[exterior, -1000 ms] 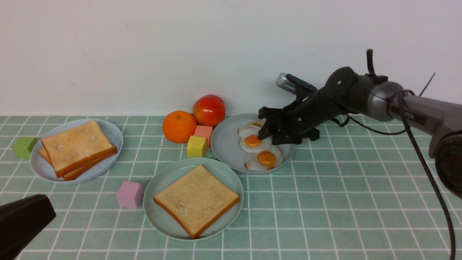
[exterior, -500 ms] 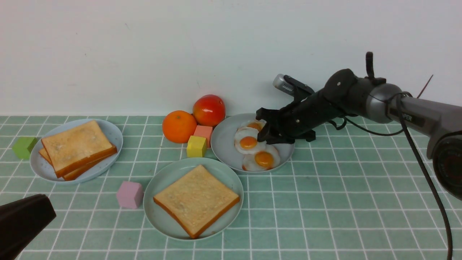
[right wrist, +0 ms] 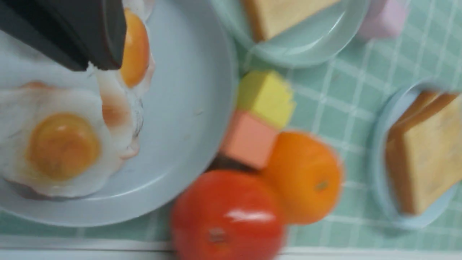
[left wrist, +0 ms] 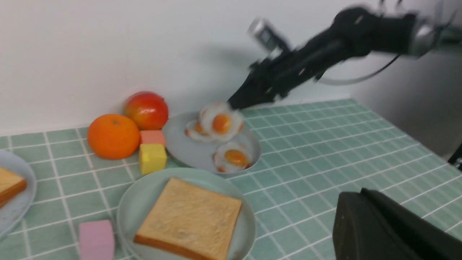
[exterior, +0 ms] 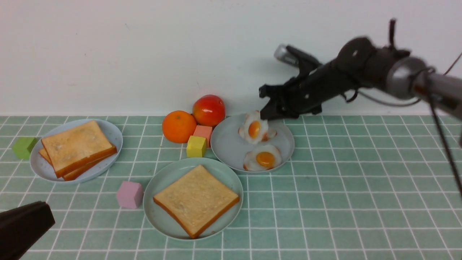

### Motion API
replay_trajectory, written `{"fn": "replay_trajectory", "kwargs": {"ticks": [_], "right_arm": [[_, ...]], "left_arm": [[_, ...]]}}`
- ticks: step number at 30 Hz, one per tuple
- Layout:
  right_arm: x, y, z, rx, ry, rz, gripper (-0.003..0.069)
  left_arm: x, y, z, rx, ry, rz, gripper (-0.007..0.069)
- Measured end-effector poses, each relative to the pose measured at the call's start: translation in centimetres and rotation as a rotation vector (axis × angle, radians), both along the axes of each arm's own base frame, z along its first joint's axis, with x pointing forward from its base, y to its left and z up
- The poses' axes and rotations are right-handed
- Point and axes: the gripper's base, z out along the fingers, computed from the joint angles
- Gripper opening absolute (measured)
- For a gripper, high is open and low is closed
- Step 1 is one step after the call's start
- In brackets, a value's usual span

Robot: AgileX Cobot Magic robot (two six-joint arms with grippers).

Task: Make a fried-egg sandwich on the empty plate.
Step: Use the right arm to place the fried egg on the slice of bread in the middle

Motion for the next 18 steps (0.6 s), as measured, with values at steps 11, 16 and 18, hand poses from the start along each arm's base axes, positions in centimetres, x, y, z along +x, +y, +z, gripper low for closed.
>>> {"fn": "replay_trajectory", "kwargs": {"ticks": [11, 16, 18], "right_arm": [[-7.8, 4.5, 5.2, 0.023, 0.043, 0.248, 0.0038], [-10.8, 8.3, 1.4, 0.098, 0.122, 0.316, 0.0038], [-11.1, 8.9, 0.1, 0.131, 0.14, 0.303, 0.0038]], "left_arm": [[0.3, 0.8, -1.1, 0.164, 0.038, 0.075, -0.0001], [0.4, 1.3, -1.5, 0.174, 0.099, 0.127, 0.0003], [0.4, 1.3, -1.6, 0.165, 0.108, 0.136, 0.0004]]}}
